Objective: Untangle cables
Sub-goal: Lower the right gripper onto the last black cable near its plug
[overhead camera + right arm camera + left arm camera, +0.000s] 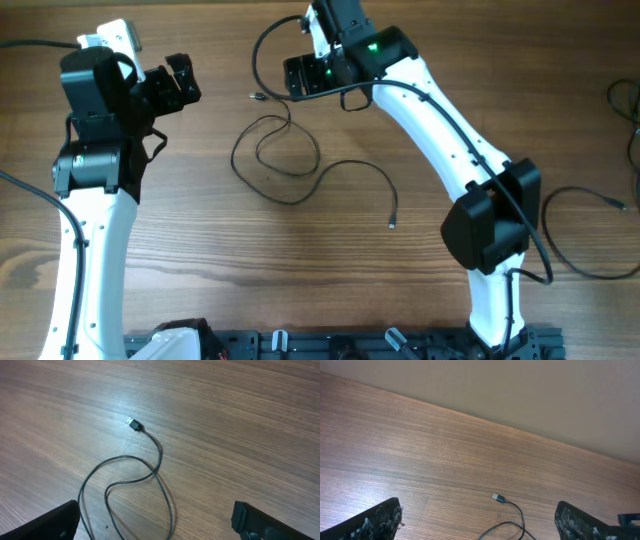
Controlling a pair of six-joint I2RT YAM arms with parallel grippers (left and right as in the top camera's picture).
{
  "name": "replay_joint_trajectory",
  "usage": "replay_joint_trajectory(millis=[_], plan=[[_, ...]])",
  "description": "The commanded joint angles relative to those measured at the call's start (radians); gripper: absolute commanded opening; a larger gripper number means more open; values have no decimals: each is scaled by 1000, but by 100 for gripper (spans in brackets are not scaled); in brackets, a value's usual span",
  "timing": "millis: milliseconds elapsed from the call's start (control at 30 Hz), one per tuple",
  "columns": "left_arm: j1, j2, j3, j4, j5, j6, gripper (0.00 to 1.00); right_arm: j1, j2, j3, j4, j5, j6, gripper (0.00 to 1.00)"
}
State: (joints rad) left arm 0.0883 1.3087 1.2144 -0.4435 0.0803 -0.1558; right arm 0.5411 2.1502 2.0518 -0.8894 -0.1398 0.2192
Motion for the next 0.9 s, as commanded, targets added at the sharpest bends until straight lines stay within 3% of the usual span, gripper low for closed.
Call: replay_joint_trajectory(millis=[0,467,867], plan=[[5,-20,-3,5,16,-8,100,18,75,0,-5,0,-14,99],[6,-20,-3,5,16,-5,100,32,137,-14,-44,-65,-115,99],[6,-20,-3,5,27,-5,100,32,137,-97,-44,-64,-115,99]])
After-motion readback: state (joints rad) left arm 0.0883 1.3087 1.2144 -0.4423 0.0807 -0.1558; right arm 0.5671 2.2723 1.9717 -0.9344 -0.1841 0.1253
